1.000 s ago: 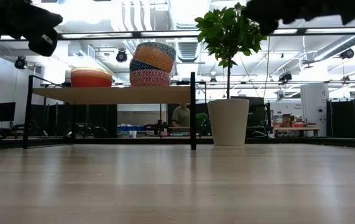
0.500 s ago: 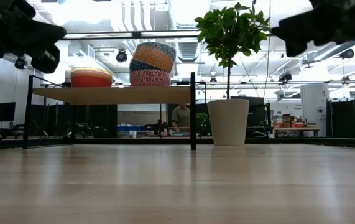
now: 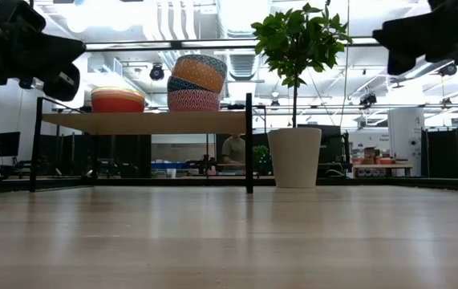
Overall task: Place and stack bowls onto a shelf
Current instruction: Return to Home Position
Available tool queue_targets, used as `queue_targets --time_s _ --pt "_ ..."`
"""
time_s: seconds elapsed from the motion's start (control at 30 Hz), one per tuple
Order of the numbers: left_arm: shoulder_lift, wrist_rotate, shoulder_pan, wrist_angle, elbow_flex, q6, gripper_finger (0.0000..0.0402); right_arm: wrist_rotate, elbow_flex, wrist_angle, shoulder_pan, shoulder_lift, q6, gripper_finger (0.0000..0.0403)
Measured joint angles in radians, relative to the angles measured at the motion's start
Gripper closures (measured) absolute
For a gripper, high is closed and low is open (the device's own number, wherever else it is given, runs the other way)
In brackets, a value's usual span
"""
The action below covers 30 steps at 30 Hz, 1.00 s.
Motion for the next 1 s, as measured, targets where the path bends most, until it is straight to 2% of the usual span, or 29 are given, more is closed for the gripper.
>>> queue_targets --time_s 0.17,0.4,0.6,0.73,1.0 --pt "0.001 -0.001 0.0 -0.012 0.0 -0.007 0.0402 -0.008 -0.021 -0.087 0.0 -0.069 -0.013 0.031" --pt "0.006 -0.003 0.0 -0.035 0.0 -0.107 0.0402 -0.038 -0.08 -0.08 0.0 -0.178 -0.079 0.0321" --pt "0.018 -0.004 0.0 -0.034 0.0 -0.301 0.0402 -0.164 -0.083 -0.094 0.0 -0.189 -0.112 0.0322" --pt "0.025 -0.005 0.0 -0.037 0.0 -0.282 0.0402 -0.221 -0.083 -0.094 0.0 -0.193 -0.132 0.0322" --pt "0.043 -0.005 0.0 -0.043 0.0 -0.22 0.0402 -0.232 -0.083 -0.083 0.0 -0.187 -0.105 0.0335"
